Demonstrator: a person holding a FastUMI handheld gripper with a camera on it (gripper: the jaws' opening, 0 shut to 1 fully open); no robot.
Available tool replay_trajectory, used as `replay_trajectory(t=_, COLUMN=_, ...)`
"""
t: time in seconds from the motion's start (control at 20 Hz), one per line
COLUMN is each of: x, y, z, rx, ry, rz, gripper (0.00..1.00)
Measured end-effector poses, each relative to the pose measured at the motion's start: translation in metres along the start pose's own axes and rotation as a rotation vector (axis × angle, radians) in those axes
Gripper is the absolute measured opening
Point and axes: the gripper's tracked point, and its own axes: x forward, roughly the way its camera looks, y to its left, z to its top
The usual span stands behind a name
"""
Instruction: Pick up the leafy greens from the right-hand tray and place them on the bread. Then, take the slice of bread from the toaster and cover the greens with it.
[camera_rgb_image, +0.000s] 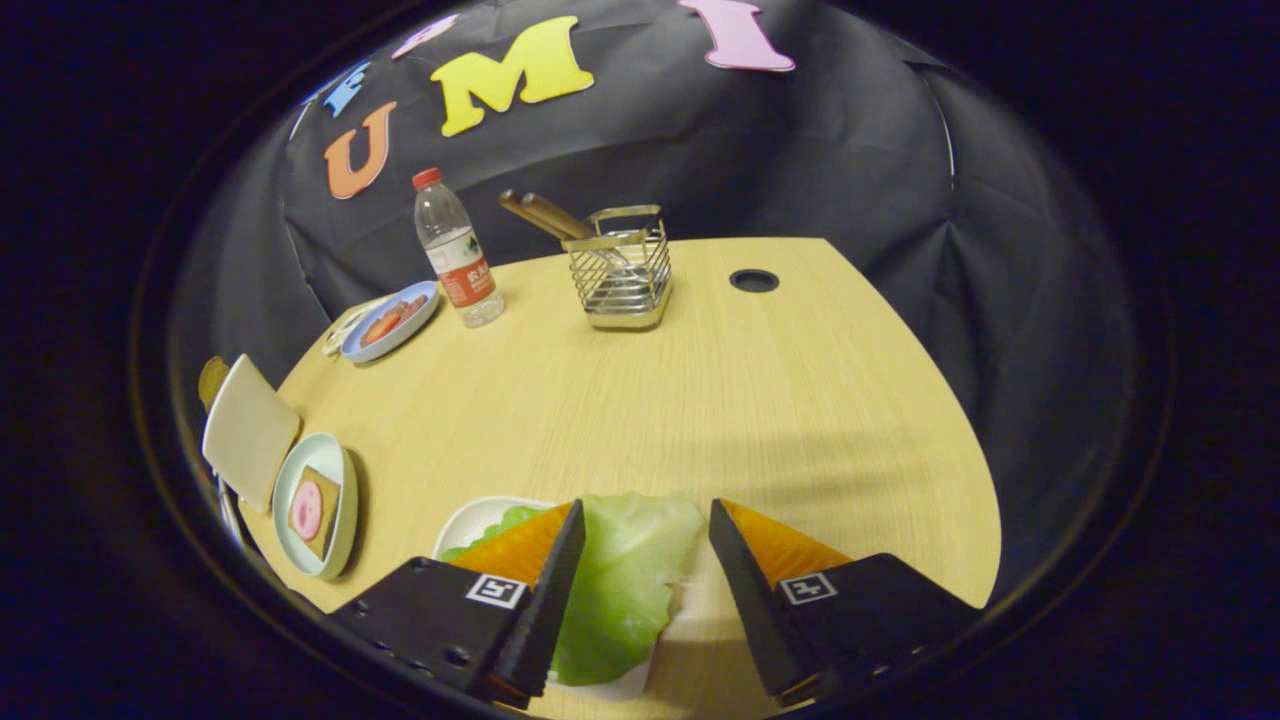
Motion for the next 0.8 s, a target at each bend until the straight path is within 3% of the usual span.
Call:
replay_trajectory(t=0.25, x=-0.002, y=-0.001, z=0.006, rx=0.004, ry=-0.036, rz=-0.016, gripper=0.49)
replay_trajectory(t=0.3, x=-0.002, y=-0.001, z=0.008, rx=0.001, ry=-0.039, rz=-0.027, gripper=0.36)
replay_trajectory(t=0.45, x=-0.003, y=-0.001, z=0.008, rx=-0.004, ry=-0.041, rz=-0.042, gripper=0.22)
replay_trajectory(t=0.5, x=-0.004, y=-0.001, z=0.008, rx=-0.008, ry=-0.034, rz=-0.049, gripper=0.12)
replay_trajectory(t=0.65, x=-0.004, y=-0.004, z=0.006, rx=-0.018, ry=-0.024, rz=-0.080, gripper=0.12)
replay_trajectory(t=0.7, x=-0.010, y=-0.004, z=0.006, rx=-0.027, ry=-0.014, rz=-0.099, gripper=0.01)
replay_trajectory(t=0.8, x=-0.019, y=-0.003, z=0.011, rx=-0.026, ry=-0.030, rz=-0.121, gripper=0.01)
